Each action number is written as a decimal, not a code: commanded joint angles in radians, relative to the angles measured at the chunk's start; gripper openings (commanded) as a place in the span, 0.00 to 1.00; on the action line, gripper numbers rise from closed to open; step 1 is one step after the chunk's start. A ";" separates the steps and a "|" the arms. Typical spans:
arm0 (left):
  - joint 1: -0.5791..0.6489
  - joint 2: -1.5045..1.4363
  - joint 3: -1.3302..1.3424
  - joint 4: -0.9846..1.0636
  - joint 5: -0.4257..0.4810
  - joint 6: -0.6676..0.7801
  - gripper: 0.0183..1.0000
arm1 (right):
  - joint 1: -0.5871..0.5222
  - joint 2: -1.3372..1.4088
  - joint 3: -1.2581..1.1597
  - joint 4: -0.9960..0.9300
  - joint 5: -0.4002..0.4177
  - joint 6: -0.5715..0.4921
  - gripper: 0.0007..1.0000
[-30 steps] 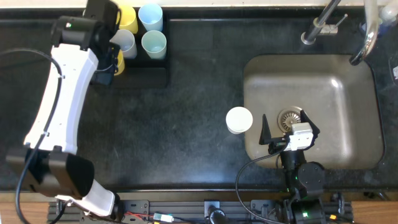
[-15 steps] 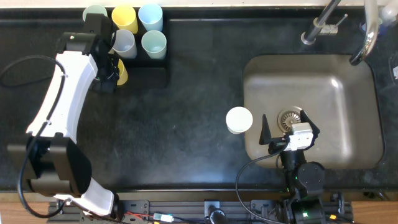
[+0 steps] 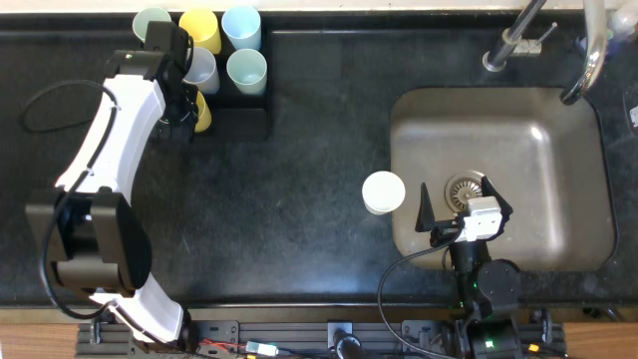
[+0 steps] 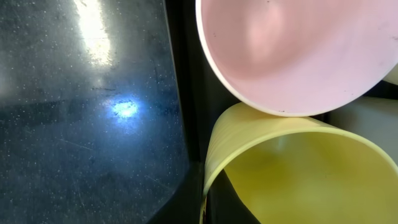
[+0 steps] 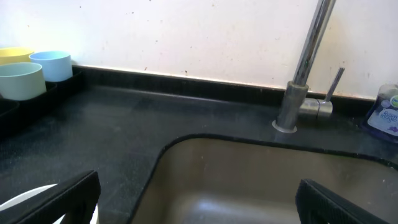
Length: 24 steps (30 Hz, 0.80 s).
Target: Store Cups
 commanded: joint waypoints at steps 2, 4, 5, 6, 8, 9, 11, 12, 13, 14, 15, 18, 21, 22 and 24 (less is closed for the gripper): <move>-0.009 0.017 -0.008 0.011 0.010 -0.013 0.02 | -0.007 -0.011 -0.013 0.005 0.004 0.000 1.00; -0.015 0.021 -0.008 0.019 0.008 -0.014 0.02 | -0.007 -0.011 -0.013 0.005 0.004 0.000 1.00; -0.018 0.024 -0.008 0.025 0.008 -0.014 0.02 | -0.007 -0.011 -0.013 0.005 0.004 0.000 1.00; -0.021 0.028 -0.008 0.031 0.009 -0.014 0.03 | -0.007 -0.011 -0.013 0.005 0.004 0.000 1.00; -0.024 0.035 -0.008 0.038 0.013 -0.014 0.03 | -0.007 -0.011 -0.013 0.005 0.004 0.000 1.00; -0.024 0.037 -0.008 0.038 0.016 -0.014 0.03 | -0.007 -0.011 -0.013 0.005 0.004 0.000 1.00; -0.024 0.037 -0.008 0.039 0.018 -0.014 0.04 | -0.007 -0.011 -0.013 0.005 0.004 0.000 1.00; -0.024 0.037 -0.008 0.039 0.016 -0.014 0.04 | -0.007 -0.011 -0.013 0.005 0.004 0.000 1.00; -0.024 0.037 -0.008 0.040 0.016 -0.014 0.05 | -0.007 -0.011 -0.013 0.005 0.004 0.000 1.00; -0.024 0.037 -0.008 0.043 0.016 -0.014 0.06 | -0.007 -0.011 -0.013 0.005 0.004 0.000 1.00; -0.024 0.037 -0.008 0.046 0.016 -0.013 0.09 | -0.007 -0.011 -0.013 0.005 0.004 0.000 1.00; -0.024 0.037 -0.008 0.046 0.018 -0.013 0.16 | -0.007 -0.011 -0.013 0.005 0.004 0.000 1.00; -0.025 0.012 -0.008 0.044 0.008 -0.013 0.27 | -0.007 -0.011 -0.013 0.005 0.004 0.000 1.00; -0.025 -0.007 -0.008 0.041 -0.002 -0.007 0.33 | -0.007 -0.011 -0.013 0.005 0.004 0.000 1.00; -0.025 -0.060 -0.008 0.038 -0.032 0.026 0.49 | -0.007 -0.011 -0.013 0.005 0.004 0.000 1.00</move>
